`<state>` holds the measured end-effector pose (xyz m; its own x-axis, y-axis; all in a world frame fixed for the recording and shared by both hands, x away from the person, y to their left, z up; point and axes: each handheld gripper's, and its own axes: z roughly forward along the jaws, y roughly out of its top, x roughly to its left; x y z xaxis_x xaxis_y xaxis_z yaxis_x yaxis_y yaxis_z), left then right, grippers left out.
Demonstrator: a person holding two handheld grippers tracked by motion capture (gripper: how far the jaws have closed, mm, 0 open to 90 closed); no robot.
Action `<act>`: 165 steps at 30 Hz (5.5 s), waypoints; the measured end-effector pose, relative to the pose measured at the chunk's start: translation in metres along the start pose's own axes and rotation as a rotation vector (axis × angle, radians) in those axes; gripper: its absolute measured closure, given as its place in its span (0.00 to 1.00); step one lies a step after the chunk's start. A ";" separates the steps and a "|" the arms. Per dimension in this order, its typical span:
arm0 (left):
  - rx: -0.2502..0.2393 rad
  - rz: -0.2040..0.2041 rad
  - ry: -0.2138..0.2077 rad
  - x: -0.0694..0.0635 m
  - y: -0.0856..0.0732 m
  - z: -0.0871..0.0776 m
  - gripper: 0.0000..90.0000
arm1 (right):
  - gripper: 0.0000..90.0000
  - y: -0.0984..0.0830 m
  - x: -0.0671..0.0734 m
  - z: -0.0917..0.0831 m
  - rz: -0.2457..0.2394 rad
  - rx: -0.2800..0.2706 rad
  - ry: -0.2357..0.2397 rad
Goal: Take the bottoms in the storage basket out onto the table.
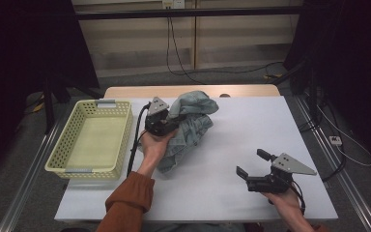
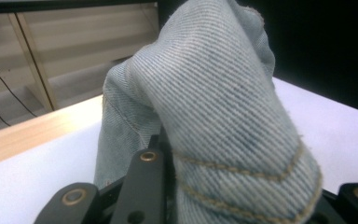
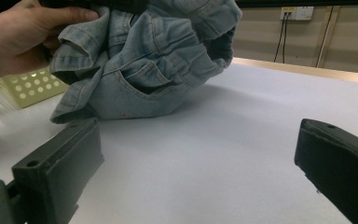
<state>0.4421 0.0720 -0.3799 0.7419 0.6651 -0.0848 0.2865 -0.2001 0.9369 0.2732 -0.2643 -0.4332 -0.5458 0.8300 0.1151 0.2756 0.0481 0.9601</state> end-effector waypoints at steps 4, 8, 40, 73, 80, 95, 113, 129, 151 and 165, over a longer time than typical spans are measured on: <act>0.029 0.005 0.000 0.001 -0.005 0.003 0.82 | 0.01 0.000 0.000 0.000 0.002 0.002 -0.001; 0.059 -0.008 0.009 0.002 -0.007 0.007 0.82 | 0.01 0.000 0.000 0.000 0.002 0.004 -0.003; 0.276 0.036 -0.036 0.002 -0.047 0.040 0.70 | 0.01 0.000 0.000 0.000 0.002 0.004 -0.001; 0.314 0.058 0.014 -0.006 -0.057 0.053 0.01 | 0.01 0.000 0.000 0.000 0.003 0.006 0.000; 0.248 0.003 0.023 -0.010 -0.049 0.048 0.02 | 0.01 -0.001 -0.002 0.001 0.005 0.003 0.004; 0.090 0.070 0.016 -0.017 -0.030 0.031 0.03 | 0.01 -0.002 -0.003 0.001 0.016 0.002 0.009; 0.047 0.071 -0.036 -0.028 -0.018 0.012 0.04 | 0.01 0.000 -0.001 0.001 0.000 0.000 0.008; 0.062 0.130 0.010 -0.033 -0.009 -0.008 0.05 | 0.01 0.000 0.001 0.002 -0.003 0.002 0.010; 0.098 0.129 0.056 -0.021 -0.004 -0.049 0.06 | 0.01 0.001 0.001 0.004 -0.002 0.005 0.016; 0.087 0.132 0.071 -0.013 -0.010 -0.074 0.06 | 0.01 0.001 0.001 0.005 -0.005 0.003 0.015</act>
<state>0.3850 0.1184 -0.3635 0.7330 0.6772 0.0637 0.2431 -0.3483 0.9053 0.2767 -0.2606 -0.4337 -0.5587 0.8215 0.1137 0.2751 0.0542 0.9599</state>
